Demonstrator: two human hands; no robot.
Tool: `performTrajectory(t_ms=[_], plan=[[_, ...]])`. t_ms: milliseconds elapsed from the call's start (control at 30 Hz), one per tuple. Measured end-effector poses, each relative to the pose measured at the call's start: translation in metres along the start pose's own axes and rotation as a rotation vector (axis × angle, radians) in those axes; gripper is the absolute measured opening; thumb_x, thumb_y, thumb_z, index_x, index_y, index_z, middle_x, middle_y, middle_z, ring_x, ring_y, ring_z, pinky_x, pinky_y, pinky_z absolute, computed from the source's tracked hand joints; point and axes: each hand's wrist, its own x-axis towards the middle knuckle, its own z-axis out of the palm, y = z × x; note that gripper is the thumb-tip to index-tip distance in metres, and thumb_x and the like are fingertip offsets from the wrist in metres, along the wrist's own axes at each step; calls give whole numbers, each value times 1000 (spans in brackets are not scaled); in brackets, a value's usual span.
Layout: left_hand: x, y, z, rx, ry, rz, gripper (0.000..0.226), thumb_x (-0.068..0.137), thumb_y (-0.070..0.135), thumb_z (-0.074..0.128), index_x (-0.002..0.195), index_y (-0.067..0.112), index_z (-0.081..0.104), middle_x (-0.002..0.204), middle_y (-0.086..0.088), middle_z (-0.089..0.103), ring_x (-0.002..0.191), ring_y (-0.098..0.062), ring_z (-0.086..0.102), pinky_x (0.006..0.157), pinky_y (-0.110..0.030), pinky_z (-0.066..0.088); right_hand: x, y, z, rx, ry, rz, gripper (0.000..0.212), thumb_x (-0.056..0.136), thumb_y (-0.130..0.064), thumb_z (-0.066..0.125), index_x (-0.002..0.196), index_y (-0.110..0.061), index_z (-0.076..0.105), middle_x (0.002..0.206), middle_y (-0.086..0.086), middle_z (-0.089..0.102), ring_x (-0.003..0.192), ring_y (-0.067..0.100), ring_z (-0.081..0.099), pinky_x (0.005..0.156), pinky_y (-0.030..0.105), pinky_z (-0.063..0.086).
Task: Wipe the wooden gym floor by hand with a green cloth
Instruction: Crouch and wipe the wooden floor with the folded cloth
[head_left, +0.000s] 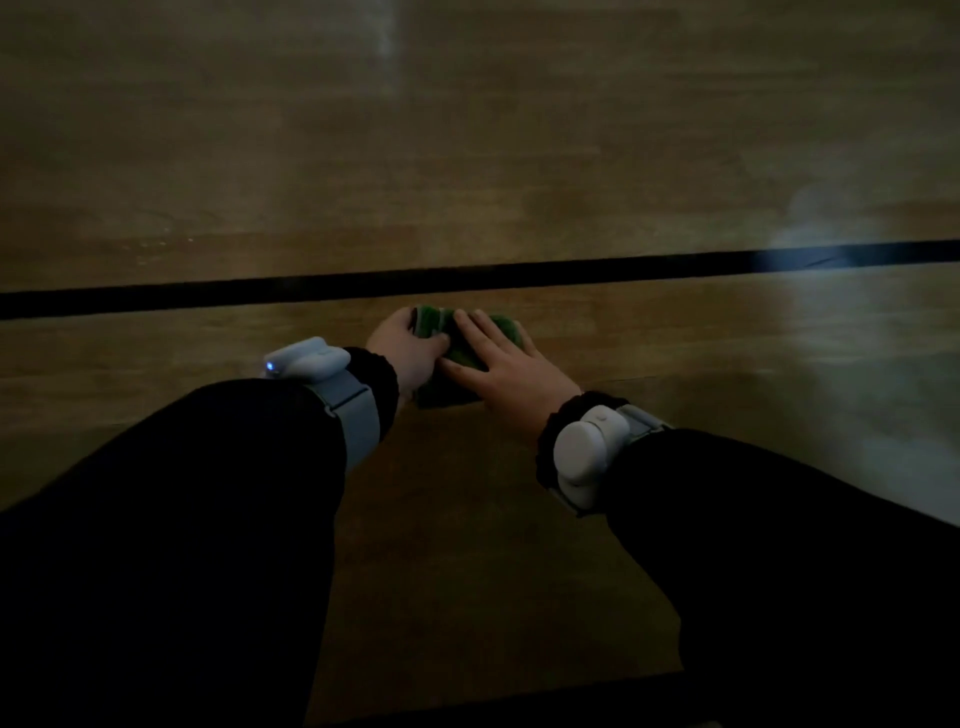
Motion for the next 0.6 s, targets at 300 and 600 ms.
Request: performTrajectory(t_ms=[300,600], plan=[[40,-12,-21,903,86,408,75,96,37,48,152,20,2,160,-9,-3,147,-31,3,119,-47,14,30,13,15,36,14,242,72,98,-34,44,152,-30,-4,157,6,-23,144,29,-20,115,51,-6],[64,-49,-8,1164,-200,492,56,98,53,19,147,44,-7,156,7,-24,145,-23,-20,118,-50,-8,35,50,54,165,-64,561,68,97,-55,28,151,-33,-7,159,-3,-18,147,28,-11,115,59,3]])
